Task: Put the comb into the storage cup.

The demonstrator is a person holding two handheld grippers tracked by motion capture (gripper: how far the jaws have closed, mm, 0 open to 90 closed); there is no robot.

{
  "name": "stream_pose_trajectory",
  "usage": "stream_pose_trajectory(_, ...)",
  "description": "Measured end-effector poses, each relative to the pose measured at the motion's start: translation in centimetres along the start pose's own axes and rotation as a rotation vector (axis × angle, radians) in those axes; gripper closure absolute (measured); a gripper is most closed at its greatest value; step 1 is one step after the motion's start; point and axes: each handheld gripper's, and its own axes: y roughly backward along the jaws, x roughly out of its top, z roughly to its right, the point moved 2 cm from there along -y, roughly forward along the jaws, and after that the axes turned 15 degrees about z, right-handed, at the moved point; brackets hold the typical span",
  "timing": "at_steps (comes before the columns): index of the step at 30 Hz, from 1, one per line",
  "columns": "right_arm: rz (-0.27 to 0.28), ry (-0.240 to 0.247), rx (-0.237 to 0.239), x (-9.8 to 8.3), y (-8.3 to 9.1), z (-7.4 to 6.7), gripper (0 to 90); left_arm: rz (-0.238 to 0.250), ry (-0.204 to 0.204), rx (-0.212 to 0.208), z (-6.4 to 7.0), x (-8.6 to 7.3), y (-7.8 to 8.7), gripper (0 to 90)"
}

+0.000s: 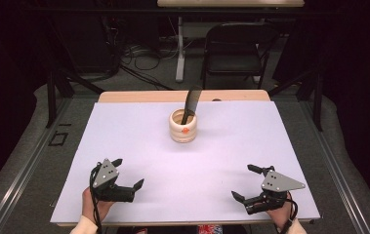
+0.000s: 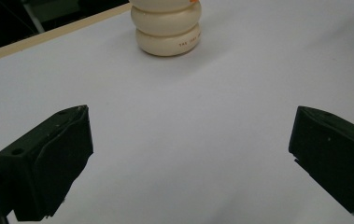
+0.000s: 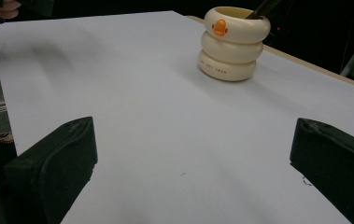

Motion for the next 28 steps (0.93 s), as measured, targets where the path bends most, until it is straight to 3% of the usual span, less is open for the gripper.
stream_pose_trajectory(28, -0.004, 0.004, -0.001, 0.0, 0.0, 0.0, 0.0, -0.028, -0.003, -0.006, 0.6, -1.1, 1.0, 0.0)
